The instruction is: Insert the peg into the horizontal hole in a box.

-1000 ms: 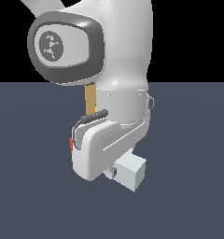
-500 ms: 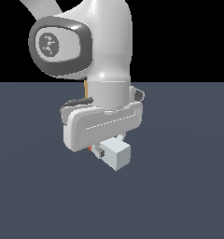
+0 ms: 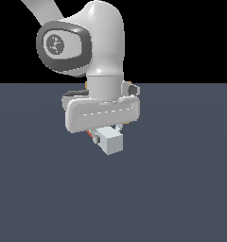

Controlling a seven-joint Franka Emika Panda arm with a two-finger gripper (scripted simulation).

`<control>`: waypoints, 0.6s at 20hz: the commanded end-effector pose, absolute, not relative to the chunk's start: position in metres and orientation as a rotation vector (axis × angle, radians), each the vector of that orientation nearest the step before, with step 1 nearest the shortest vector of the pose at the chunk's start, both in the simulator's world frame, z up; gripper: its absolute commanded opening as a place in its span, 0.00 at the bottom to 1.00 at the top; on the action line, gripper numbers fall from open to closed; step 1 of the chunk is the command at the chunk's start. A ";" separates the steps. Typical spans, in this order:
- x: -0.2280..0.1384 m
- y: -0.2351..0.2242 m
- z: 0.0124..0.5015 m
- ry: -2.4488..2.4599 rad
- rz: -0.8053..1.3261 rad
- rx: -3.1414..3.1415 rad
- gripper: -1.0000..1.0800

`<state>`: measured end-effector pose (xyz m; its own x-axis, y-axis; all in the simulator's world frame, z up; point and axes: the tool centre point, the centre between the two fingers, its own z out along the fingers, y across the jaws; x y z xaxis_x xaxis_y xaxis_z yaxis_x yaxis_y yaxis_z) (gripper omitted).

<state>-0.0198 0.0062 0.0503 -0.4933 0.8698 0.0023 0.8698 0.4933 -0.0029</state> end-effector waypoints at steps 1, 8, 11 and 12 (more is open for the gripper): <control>-0.020 0.019 0.055 -2.674 -0.001 -1.649 0.00; -0.021 0.051 0.062 -2.567 -0.001 -1.811 0.00; -0.019 0.062 0.065 -2.531 -0.001 -1.861 0.00; -0.019 0.065 0.065 -2.520 -0.001 -1.876 0.00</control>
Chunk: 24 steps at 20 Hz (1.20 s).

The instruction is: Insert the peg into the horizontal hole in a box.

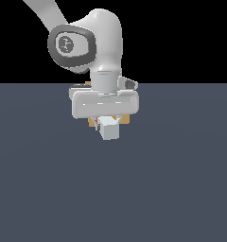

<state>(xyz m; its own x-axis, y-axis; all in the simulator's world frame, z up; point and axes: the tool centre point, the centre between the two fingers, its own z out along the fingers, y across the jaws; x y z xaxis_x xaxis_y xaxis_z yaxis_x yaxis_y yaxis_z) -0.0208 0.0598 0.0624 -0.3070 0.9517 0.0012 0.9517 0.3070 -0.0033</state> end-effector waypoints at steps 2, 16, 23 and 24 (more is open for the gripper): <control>-0.018 0.070 0.066 -2.501 0.000 -1.901 0.00; -0.015 0.078 0.068 -2.468 0.000 -1.943 0.00; -0.014 0.079 0.070 -2.471 -0.005 -1.942 0.00; -0.014 0.079 0.070 -2.471 -0.005 -1.942 0.00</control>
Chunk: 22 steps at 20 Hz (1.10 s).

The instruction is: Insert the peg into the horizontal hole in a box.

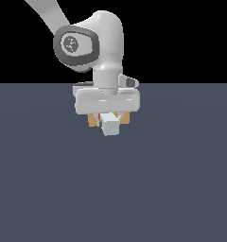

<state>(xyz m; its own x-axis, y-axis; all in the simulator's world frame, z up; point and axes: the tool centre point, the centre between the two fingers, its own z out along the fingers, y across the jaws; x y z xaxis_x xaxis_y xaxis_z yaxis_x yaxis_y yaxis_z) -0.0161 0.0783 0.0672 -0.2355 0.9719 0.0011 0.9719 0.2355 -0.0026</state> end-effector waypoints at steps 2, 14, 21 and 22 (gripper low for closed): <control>-0.014 0.079 0.070 -2.471 -0.005 -1.942 0.00; -0.027 0.124 0.069 -2.470 -0.003 -1.941 0.00; -0.039 0.171 0.070 -2.470 -0.005 -1.942 0.00; -0.039 0.175 0.070 -2.471 -0.005 -1.942 0.00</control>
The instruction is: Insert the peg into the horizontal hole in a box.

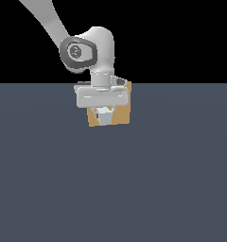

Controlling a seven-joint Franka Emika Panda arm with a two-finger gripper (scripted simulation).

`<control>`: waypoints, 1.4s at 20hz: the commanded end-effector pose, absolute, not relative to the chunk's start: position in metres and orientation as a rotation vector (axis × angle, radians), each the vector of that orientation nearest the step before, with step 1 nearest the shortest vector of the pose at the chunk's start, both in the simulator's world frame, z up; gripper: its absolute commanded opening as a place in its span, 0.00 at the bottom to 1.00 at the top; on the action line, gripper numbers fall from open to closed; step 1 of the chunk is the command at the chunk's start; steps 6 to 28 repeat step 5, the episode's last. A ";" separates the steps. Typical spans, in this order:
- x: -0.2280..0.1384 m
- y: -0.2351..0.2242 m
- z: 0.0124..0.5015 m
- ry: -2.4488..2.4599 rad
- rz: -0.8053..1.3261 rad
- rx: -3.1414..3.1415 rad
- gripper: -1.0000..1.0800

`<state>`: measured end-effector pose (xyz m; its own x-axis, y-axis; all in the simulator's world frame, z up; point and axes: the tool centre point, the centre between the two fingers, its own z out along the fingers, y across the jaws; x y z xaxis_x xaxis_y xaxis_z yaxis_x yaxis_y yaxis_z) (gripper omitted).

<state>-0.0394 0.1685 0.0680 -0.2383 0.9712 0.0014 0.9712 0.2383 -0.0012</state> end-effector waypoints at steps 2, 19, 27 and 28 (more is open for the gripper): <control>-0.040 0.181 0.070 -2.471 -0.005 -1.942 0.00; -0.040 0.184 0.070 -2.471 -0.005 -1.942 0.00; -0.040 0.184 0.070 -2.471 -0.005 -1.942 0.00; -0.040 0.184 0.070 -2.471 -0.005 -1.942 0.00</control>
